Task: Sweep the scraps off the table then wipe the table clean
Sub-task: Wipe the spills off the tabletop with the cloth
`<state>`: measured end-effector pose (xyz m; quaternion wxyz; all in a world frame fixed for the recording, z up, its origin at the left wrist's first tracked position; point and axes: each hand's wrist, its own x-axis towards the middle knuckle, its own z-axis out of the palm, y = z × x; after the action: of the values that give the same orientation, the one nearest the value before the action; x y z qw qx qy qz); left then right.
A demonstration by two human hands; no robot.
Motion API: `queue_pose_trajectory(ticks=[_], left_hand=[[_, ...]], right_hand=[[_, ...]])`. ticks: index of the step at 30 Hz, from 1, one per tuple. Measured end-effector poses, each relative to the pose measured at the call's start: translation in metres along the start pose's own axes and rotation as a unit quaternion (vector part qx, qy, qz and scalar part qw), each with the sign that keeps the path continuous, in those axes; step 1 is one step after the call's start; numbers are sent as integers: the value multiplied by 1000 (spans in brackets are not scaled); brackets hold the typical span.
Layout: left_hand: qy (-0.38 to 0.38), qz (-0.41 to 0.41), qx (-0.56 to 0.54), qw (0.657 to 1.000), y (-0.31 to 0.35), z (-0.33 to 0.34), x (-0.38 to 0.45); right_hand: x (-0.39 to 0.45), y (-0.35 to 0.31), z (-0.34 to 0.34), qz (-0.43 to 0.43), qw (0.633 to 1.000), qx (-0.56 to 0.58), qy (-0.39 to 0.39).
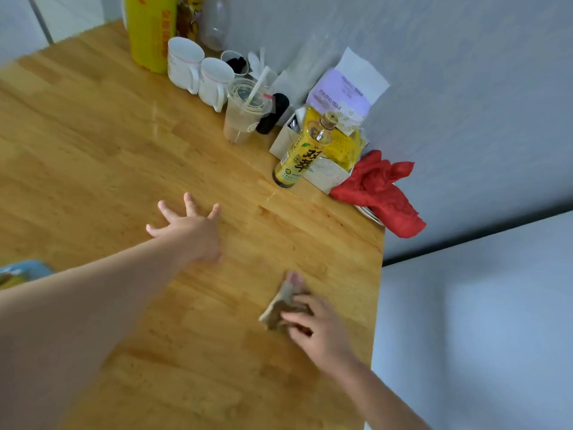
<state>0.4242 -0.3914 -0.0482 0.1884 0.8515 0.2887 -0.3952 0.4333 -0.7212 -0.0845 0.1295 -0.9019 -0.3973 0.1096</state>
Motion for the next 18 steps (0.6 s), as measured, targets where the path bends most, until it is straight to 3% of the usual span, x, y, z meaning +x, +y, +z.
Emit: queue_pose_trajectory(ticks=[1, 3, 5, 7, 9, 11, 12, 13, 15, 18], left_hand=[[0, -1, 4, 1000, 0, 1, 0], [3, 0, 12, 1000, 1, 0, 3], [2, 0, 17, 1000, 3, 0, 3], [2, -1, 23, 1000, 3, 0, 2], [5, 2, 25, 1000, 3, 1, 3], [9, 4, 39, 999, 2, -1, 2], [10, 6, 52, 999, 0, -2, 2], [11, 7, 64, 998, 1, -2, 2], [22, 8, 81, 996, 3, -1, 0], [31, 9, 93, 995, 4, -3, -6]], right_hand=[[3, 24, -17, 109, 993, 7, 38], [19, 64, -45, 317, 939, 30, 129], [36, 69, -50, 414, 890, 82, 170], [38, 37, -29, 341, 924, 90, 146], [15, -13, 4, 180, 978, 80, 64], [-30, -43, 30, 39, 993, 86, -65], [-41, -35, 29, 11, 992, 97, -80], [-45, -14, 20, 41, 991, 116, -52], [-30, 38, -8, 208, 971, 102, 62], [2, 97, -41, 427, 872, 78, 225]])
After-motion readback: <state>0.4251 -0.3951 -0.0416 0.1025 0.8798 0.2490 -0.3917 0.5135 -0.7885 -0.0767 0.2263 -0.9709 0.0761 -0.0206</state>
